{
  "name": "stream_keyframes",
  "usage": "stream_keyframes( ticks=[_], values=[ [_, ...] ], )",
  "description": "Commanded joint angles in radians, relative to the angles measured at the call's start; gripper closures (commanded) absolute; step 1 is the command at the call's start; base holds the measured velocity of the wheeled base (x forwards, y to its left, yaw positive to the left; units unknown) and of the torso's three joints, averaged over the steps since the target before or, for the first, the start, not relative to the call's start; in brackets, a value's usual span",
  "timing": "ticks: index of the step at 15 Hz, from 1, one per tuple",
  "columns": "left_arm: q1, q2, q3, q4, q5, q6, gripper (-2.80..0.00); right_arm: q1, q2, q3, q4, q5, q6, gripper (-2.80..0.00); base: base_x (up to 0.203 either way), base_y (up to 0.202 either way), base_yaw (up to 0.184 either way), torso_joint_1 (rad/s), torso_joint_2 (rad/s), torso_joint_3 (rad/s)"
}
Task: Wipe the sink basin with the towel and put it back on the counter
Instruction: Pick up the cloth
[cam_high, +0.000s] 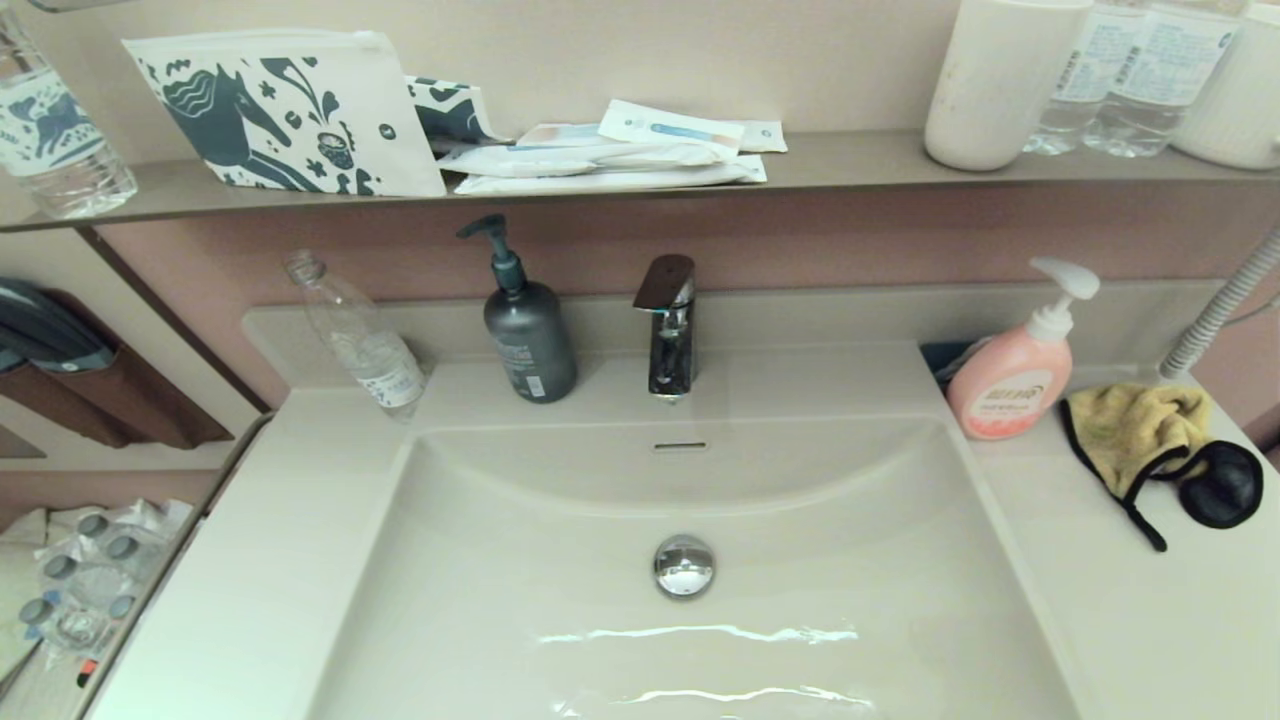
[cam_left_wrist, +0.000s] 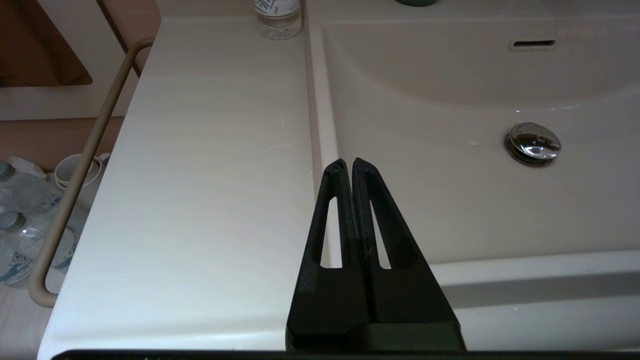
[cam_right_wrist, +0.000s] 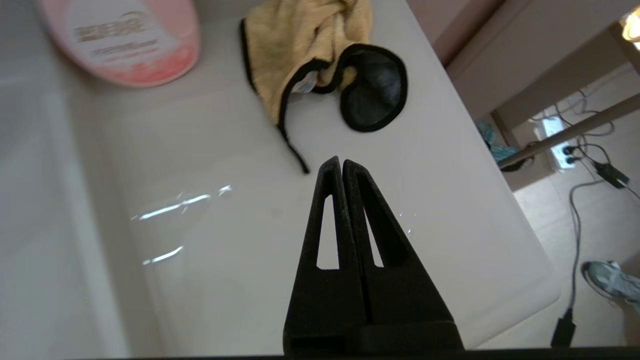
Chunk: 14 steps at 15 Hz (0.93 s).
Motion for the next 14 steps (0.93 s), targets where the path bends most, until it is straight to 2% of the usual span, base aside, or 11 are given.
stream_keyframes(
  ticks=[1,7,12,13,14],
  values=[
    [0.0,0.002,0.0,0.0,0.0,0.0,0.0,-0.055,0.188,-0.013,-0.072,-0.002,-0.004,0.0,0.0,0.0,0.0,0.0,0.0,0.0],
    [0.0,0.002,0.0,0.0,0.0,0.0,0.0,-0.117,0.387,-0.093,-0.129,0.012,-0.008,0.0,0.0,0.0,0.0,0.0,0.0,0.0],
    [0.0,0.002,0.0,0.0,0.0,0.0,0.0,-0.217,0.615,-0.144,-0.344,0.096,-0.06,0.0,0.0,0.0,0.0,0.0,0.0,0.0],
    [0.0,0.002,0.0,0.0,0.0,0.0,0.0,-0.223,0.63,-0.152,-0.351,0.142,-0.064,0.0,0.0,0.0,0.0,0.0,0.0,0.0],
    [0.0,0.002,0.0,0.0,0.0,0.0,0.0,-0.23,0.638,-0.159,-0.352,0.202,-0.067,-2.8,0.0,0.0,0.0,0.0,0.0,0.0]
  ],
)
